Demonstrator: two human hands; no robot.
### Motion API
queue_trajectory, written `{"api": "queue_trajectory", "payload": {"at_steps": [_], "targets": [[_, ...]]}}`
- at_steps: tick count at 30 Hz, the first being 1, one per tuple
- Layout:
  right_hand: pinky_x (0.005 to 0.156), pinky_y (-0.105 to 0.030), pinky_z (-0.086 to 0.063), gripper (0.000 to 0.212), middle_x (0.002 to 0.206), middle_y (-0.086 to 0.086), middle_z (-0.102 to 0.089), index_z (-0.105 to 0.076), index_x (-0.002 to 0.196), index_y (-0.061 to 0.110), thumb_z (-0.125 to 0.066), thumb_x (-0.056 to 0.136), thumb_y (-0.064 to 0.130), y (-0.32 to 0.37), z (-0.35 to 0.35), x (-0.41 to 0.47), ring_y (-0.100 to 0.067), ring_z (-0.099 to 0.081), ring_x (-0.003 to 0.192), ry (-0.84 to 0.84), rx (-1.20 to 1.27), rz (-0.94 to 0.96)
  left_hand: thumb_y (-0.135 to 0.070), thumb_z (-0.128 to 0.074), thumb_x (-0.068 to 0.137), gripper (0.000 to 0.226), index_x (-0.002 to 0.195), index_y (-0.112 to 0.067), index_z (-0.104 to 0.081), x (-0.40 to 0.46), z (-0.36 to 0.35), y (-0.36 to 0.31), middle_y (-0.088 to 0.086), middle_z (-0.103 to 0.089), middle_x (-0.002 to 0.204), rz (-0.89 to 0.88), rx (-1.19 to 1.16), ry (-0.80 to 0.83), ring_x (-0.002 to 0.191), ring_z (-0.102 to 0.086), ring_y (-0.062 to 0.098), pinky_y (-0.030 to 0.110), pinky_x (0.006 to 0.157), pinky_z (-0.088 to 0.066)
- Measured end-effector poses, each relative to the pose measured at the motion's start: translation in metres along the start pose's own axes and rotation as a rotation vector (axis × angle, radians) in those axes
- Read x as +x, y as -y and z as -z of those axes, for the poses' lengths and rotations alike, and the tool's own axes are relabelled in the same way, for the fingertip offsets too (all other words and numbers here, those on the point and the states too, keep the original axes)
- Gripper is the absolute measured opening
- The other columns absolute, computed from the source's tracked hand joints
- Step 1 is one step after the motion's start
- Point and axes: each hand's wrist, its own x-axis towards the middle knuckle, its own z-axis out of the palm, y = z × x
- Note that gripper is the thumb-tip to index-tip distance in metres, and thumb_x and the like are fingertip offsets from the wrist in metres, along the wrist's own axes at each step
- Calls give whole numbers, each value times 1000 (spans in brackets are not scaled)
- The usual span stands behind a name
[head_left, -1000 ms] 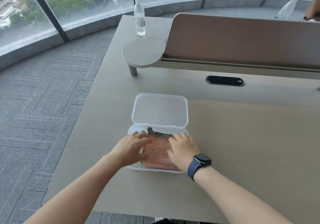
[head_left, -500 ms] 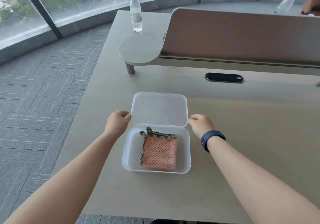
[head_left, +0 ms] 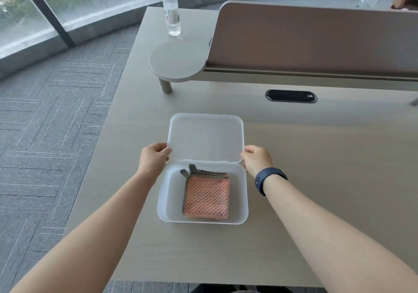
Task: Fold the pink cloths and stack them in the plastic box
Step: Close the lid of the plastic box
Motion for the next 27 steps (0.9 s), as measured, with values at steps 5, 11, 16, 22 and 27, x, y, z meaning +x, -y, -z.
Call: {"api": "queue_trajectory", "payload": {"at_steps": [5, 11, 16, 22, 27], "targets": [[66, -38, -50, 22, 63, -2, -54, -68, 92, 8, -52, 86, 22, 8, 9, -13, -20, -49, 62, -45, 127, 54, -21, -63, 90, 8, 96, -22, -69, -7, 5, -4, -4, -68, 81, -67, -117, 7, 62, -58, 11, 22, 57, -48], [62, -40, -52, 47, 77, -25, -55, -59, 97, -9, -48, 94, 36, 6, 13, -31, -19, -51, 62, -73, 296, 109, -38, -55, 95, 15, 97, -30, -68, -25, 13, -4, -15, -65, 87, -115, -228, 55, 76, -61, 13, 29, 69, -51], [65, -33, -54, 37, 83, 12, -67, -67, 82, 25, -41, 97, 47, 2, 18, -44, -14, -64, 79, -59, 369, 151, -46, -47, 96, 33, 96, -20, -67, -36, 18, -6, 1, -61, 98, -120, -280, 85, 84, -60, 17, 35, 77, -48], [75, -32, -53, 38, 94, 13, -67, -64, 90, 35, -36, 93, 60, 0, 24, -60, -11, -64, 93, 20, 392, 194, -73, -36, 84, 57, 103, -28, -66, -51, 26, -8, -2, -65, 106, -102, -314, 122, 95, -60, 16, 35, 82, -48], [78, -34, -53, 43, 95, 10, -65, -64, 88, 34, -39, 83, 69, -3, 29, -72, -13, -63, 99, 64, 372, 234, -76, -39, 76, 62, 105, -28, -66, -63, 31, -7, -4, -65, 111, -44, -362, 153, 100, -60, 15, 34, 80, -47]]}}
